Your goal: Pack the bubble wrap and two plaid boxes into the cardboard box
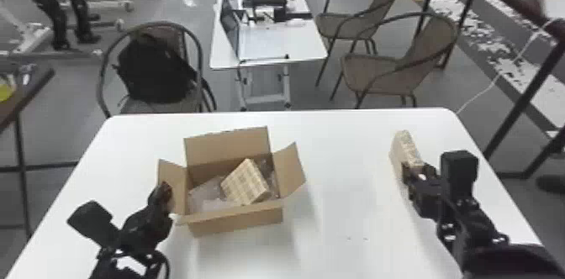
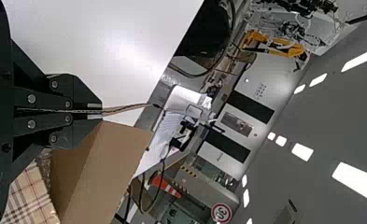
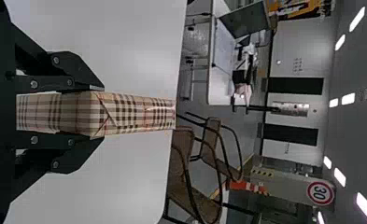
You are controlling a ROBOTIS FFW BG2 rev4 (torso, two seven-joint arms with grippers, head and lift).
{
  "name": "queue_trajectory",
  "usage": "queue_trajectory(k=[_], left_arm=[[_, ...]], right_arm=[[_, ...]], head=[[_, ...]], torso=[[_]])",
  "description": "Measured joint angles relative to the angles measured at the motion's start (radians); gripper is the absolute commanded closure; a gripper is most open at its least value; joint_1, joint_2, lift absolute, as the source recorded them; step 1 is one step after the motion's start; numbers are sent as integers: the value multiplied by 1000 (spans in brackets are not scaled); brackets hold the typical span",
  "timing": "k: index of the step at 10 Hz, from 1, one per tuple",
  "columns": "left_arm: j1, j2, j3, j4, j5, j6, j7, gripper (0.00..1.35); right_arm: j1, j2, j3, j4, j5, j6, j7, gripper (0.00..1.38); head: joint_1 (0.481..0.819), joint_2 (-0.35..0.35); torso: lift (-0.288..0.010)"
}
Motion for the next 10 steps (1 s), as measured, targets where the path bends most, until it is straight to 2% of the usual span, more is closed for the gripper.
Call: queue_trajectory(k=[1,3,5,7,8,10], left_arm=[[0,0,-1,0,0,-1,-1,1214],[-4,0,-5,2,1,1,-4,1214],[-15,0,-12,13,0,2,-5,1214],[-28,0,-19,25,-1,2,-5,1214],[-35,0,-24,31,-1,2,-5,1214],[-44,0,-28,38,0,-1,-5,1214]], right_arm=[[15,-1,44,-62,-48,-14,7,891],[5,-3,145,-142,-119,-30,45,891],[-53,-2,275,-176,-175,-16,134,891],[-152,1,388,-102,-277,82,299,891],[-192,9,423,-59,-318,137,357,891],[-218,17,449,-11,-376,236,367,891]], head=[[695,107],[695,186],[695,255],[695,348],[695,350],[695,350]], torso=[[-14],[-14],[-14],[-14],[-14],[-14]])
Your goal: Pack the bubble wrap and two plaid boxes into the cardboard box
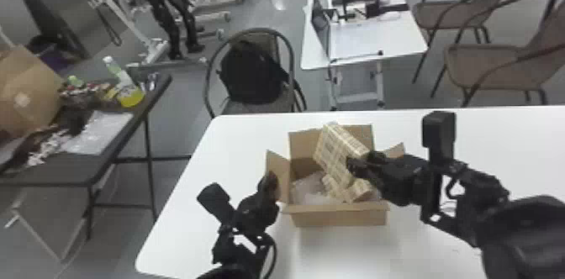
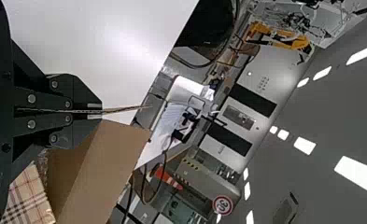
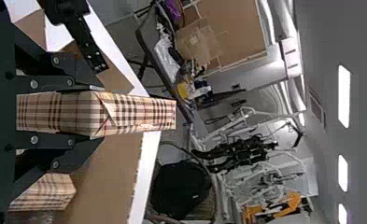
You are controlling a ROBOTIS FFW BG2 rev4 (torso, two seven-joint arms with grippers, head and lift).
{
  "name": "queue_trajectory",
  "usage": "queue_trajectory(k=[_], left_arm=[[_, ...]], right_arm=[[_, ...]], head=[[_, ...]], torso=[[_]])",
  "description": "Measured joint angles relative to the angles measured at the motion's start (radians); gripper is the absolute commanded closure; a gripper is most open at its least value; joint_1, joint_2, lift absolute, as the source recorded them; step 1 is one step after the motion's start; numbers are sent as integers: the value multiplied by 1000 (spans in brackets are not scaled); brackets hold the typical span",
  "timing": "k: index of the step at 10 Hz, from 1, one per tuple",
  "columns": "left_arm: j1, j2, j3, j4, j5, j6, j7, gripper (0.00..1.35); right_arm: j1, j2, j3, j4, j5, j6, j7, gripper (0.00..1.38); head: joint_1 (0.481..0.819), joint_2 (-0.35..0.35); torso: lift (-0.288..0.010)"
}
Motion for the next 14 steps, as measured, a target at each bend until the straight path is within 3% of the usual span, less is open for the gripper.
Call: queue_trajectory(k=[1,3,5,6,8,11,14], left_arm=[[-1,0,-1,1,2,-3,-1,1214],[-2,0,-9,1,7,-6,-2,1214],[-3,0,-12,1,10,-7,-1,1214],[-2,0,-9,1,12,-9,-1,1214],[1,0,-4,1,15,-13,-1,1214],[13,0,8,0,27,-30,-1,1214],[32,0,20,0,26,-59,-1,1214]], right_arm=[[-4,2,2,35,-27,39,2,841],[-31,8,12,140,-44,79,18,380],[-35,13,12,178,-30,31,19,139],[-22,13,-5,151,1,-29,19,127],[47,7,-113,44,164,-199,20,127],[289,-15,-369,-119,289,-306,-38,128],[511,-35,-607,-122,296,-490,-35,127]], head=[[695,350],[695,350],[695,350],[695,350],[695,350],[695,235],[695,90]], torso=[[-14],[-14],[-14],[-14],[-14],[-14],[-14]])
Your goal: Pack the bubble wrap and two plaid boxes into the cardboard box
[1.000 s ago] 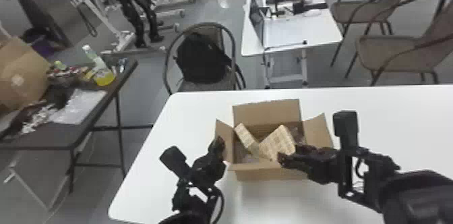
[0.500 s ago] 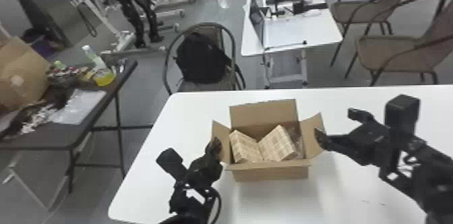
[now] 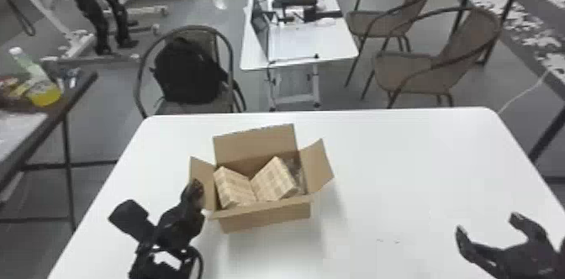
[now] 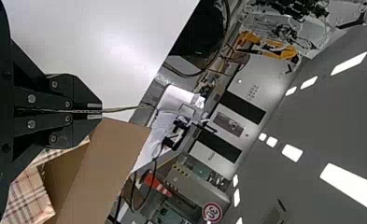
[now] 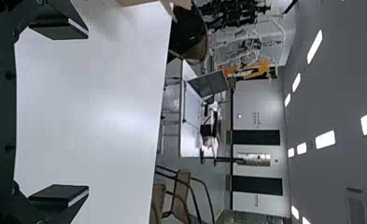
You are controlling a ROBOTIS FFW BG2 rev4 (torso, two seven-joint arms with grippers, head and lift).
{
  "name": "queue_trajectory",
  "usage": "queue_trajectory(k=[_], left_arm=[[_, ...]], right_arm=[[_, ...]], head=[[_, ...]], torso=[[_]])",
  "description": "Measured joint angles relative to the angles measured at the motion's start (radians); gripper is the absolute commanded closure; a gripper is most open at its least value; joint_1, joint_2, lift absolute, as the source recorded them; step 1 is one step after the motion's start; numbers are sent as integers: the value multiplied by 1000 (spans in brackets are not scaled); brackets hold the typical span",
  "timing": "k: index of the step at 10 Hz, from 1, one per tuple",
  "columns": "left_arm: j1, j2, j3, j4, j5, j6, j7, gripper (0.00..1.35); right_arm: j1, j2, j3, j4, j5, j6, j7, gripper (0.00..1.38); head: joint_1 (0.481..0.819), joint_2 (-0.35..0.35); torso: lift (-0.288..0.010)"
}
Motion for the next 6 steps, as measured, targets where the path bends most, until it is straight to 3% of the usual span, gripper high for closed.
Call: queue_trajectory(k=[2,3,5,6], left_arm=[[17,0,32,4,-28,-46,29,1214],[16,0,63,13,-53,-88,76,1214],[-28,0,153,58,-105,-162,174,1214],[-67,0,196,101,-115,-221,268,1214]], right_arm=[[100,0,-89,18,-1,-45,7,127],[118,9,-98,20,-2,-38,8,127],[103,35,-98,42,8,-34,57,127],[74,44,-97,59,25,-26,96,127]], head=[[695,64],[695,89],[695,210],[695,275]], torso=[[-14],[-14],[-14],[-14]])
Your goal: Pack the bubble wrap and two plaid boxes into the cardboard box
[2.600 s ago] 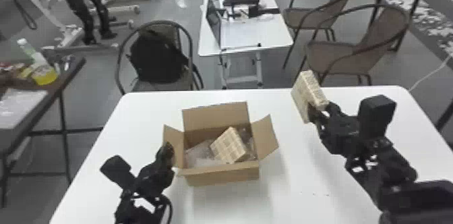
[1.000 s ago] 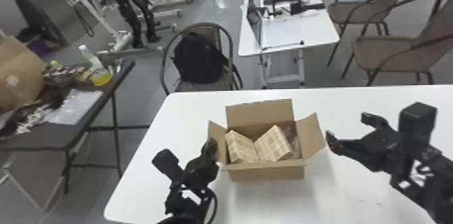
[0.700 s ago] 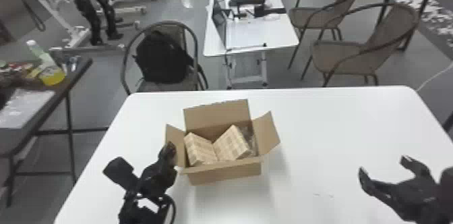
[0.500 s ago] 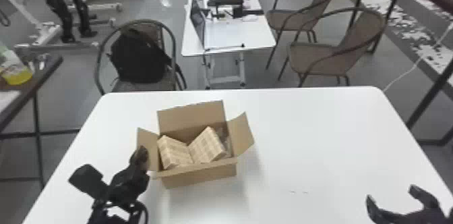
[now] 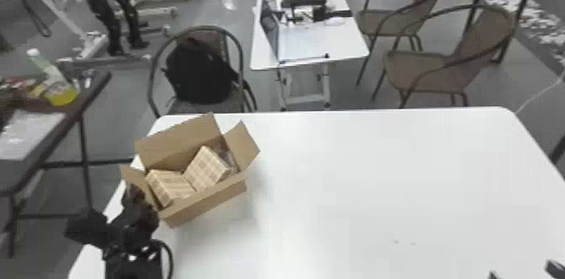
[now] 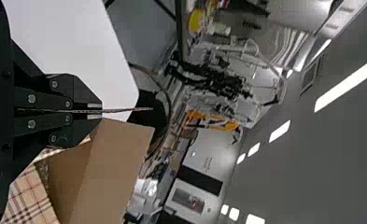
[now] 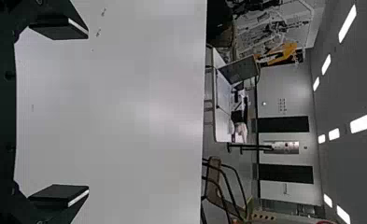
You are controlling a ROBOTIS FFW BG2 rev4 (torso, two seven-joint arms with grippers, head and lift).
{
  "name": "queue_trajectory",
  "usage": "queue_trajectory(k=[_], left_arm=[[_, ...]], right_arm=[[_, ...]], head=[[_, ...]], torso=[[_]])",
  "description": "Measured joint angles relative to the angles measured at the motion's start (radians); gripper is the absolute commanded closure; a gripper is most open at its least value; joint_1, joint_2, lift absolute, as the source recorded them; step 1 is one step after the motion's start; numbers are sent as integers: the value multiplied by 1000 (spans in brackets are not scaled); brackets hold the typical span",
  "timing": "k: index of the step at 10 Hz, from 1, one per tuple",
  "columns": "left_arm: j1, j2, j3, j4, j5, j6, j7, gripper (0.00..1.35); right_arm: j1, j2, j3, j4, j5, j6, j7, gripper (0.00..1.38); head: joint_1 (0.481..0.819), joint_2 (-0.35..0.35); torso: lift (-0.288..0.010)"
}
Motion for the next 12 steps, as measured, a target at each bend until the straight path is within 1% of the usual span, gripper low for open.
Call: queue_trajectory(k=[1,2,3,4,5,6,7,8,9,10,11,12], left_arm=[[-23,0,-1,25,-4,-60,161,1214],[-38,0,-33,47,-8,-111,337,1214],[-56,0,-72,71,-10,-153,481,1214],[-71,0,-101,89,-7,-180,568,1214],[-89,0,-112,106,-19,-198,651,1214],[-116,0,-93,129,-51,-204,723,1214],[-152,7,-46,157,-76,-202,727,1202],[-175,28,-12,172,-86,-193,728,935],[-178,52,-16,175,-73,-193,728,492],[-160,70,-56,175,-39,-222,727,170],[-128,71,-106,173,-19,-282,715,130],[-84,63,-172,150,-2,-355,698,131]], right_arm=[[-24,2,7,12,11,8,20,127],[-41,3,18,21,14,12,32,127],[-56,3,30,32,15,14,43,127],[-67,3,40,39,17,16,51,127],[-76,3,47,46,19,20,56,127],[-83,4,54,54,19,21,57,127],[-92,6,61,65,18,22,62,127],[-101,7,64,74,18,22,67,127],[-105,7,65,76,16,23,68,127],[-106,7,65,79,12,24,69,127],[-105,7,65,78,10,23,69,127],[-100,8,65,75,8,23,68,127]], head=[[695,306],[695,346],[695,350],[695,350],[695,350],[695,350],[695,350],[695,350],[695,350],[695,350],[695,350],[695,350]], torso=[[-14],[-14],[-14],[-14],[-14],[-14],[-14],[-14],[-14],[-14],[-14],[-14]])
